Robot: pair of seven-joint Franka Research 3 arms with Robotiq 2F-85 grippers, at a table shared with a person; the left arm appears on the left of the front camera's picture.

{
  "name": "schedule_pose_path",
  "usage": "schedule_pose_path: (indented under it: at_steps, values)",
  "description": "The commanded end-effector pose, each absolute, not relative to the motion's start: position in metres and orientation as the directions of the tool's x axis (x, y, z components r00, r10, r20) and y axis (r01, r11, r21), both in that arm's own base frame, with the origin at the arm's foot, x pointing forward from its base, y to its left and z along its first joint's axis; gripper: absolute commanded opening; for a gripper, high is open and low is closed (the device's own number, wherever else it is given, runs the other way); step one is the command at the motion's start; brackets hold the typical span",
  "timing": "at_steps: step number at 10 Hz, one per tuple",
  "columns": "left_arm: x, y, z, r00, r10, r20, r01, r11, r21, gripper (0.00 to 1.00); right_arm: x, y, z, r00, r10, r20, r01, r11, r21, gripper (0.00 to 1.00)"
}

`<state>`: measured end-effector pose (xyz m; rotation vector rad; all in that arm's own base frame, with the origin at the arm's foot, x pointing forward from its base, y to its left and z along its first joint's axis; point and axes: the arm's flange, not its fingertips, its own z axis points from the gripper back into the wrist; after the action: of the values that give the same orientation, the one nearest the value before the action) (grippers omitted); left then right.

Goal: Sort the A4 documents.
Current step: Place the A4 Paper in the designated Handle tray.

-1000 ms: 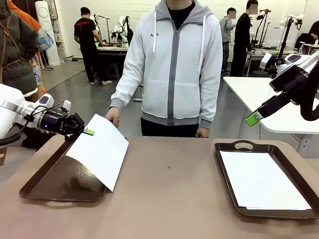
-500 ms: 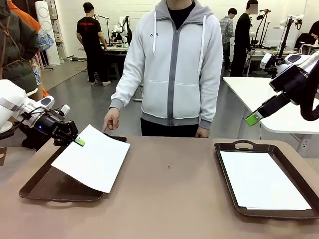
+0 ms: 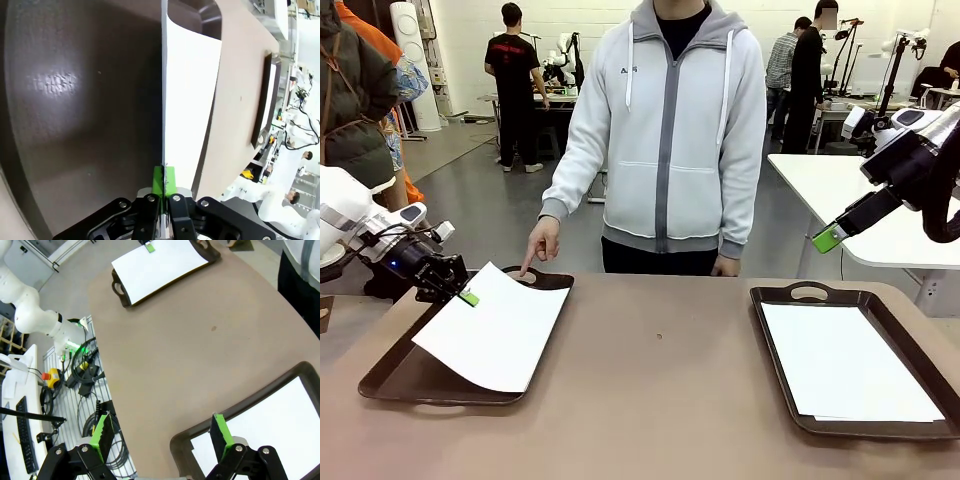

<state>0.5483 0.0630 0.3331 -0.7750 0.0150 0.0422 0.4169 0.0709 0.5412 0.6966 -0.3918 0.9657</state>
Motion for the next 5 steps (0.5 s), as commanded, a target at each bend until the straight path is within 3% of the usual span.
schedule_pose_path:
  at_steps: [1, 5]
  values:
    - [0.553, 0.065, 0.3309, 0.996, 0.083, -0.032, -0.083, 0.747, -0.659, 0.01, 0.4169, 0.0711, 0.5408, 0.52, 0.609, 0.598, -0.854, 0.37, 0.366, 1.0]
    - [0.5548, 0.0649, 0.3312, 0.995, 0.093, -0.022, -0.086, 0.773, -0.629, 0.01, 0.4169, 0.0711, 0.5408, 0.52, 0.609, 0.598, -0.854, 0.37, 0.366, 1.0]
